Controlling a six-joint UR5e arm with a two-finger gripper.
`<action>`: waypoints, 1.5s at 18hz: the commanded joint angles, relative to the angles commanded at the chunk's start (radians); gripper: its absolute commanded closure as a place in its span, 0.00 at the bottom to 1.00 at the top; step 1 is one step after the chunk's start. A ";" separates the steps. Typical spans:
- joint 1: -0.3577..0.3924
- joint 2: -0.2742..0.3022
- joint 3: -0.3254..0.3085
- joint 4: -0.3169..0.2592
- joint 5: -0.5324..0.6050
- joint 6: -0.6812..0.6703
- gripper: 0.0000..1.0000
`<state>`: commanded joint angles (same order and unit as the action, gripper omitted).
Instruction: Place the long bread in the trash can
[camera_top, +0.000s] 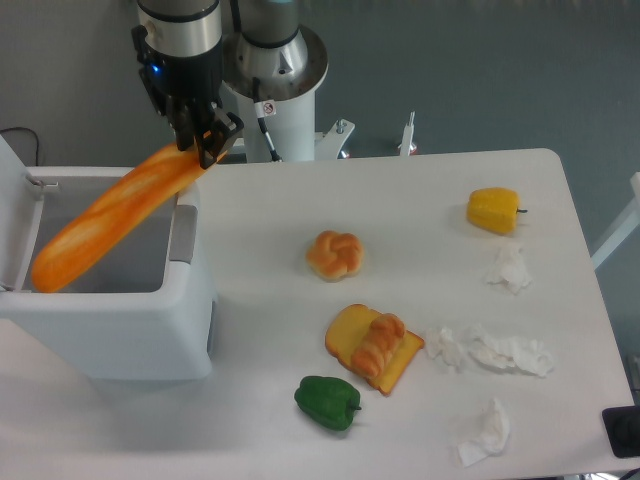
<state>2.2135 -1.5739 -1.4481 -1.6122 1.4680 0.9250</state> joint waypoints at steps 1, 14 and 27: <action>0.000 0.000 0.005 0.000 -0.002 0.000 0.47; 0.168 0.067 0.037 0.002 -0.267 0.012 0.21; 0.534 -0.072 -0.089 0.284 -0.258 0.092 0.00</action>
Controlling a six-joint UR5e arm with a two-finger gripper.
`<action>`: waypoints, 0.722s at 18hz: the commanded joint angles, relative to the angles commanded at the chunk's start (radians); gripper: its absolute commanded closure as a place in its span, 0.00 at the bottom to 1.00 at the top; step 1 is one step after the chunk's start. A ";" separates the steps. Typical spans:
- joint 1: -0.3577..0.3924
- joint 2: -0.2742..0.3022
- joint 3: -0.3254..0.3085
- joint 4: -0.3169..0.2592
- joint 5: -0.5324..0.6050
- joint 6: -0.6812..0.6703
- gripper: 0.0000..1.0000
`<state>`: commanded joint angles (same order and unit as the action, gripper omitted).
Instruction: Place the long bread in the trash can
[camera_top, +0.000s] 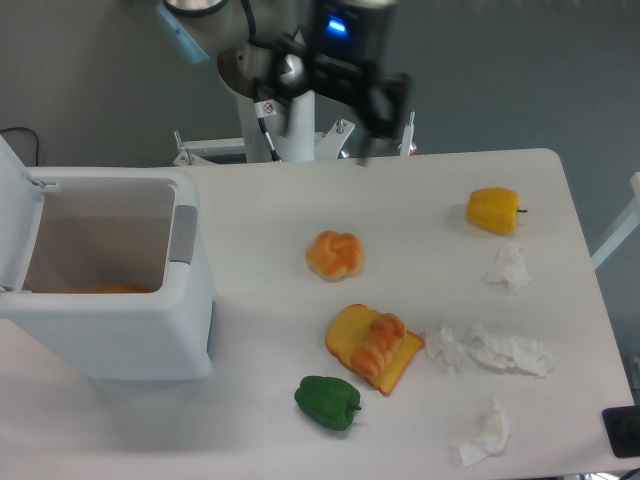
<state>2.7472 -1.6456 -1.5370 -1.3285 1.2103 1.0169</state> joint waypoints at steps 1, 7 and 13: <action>0.014 -0.041 0.003 0.017 0.017 0.003 0.00; 0.078 -0.198 0.017 0.164 0.186 0.107 0.00; 0.111 -0.344 0.020 0.170 0.297 0.449 0.00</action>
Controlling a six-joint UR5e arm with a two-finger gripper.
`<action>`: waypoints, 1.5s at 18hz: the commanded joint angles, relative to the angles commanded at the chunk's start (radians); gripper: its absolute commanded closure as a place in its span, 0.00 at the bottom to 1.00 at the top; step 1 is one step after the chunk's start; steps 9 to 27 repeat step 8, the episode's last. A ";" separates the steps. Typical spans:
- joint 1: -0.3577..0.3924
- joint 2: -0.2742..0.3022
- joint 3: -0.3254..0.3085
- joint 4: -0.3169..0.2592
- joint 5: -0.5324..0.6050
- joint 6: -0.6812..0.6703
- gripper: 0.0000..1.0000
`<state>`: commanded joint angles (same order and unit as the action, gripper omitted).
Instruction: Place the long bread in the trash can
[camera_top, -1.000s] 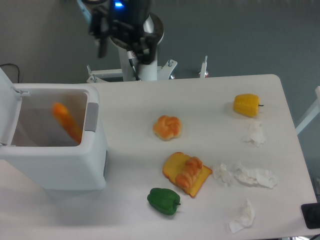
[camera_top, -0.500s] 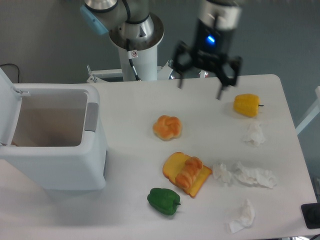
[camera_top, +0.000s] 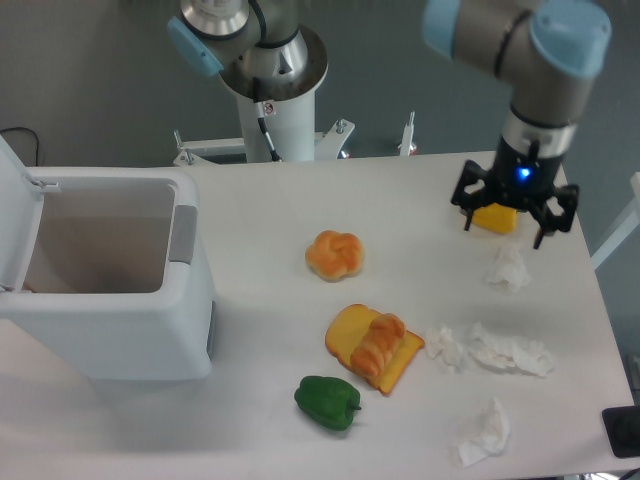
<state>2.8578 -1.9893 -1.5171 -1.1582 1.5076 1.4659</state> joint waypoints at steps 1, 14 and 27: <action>0.000 -0.011 0.006 -0.001 0.034 0.042 0.00; -0.002 -0.016 0.020 -0.002 0.077 0.051 0.00; -0.002 -0.016 0.020 -0.002 0.077 0.051 0.00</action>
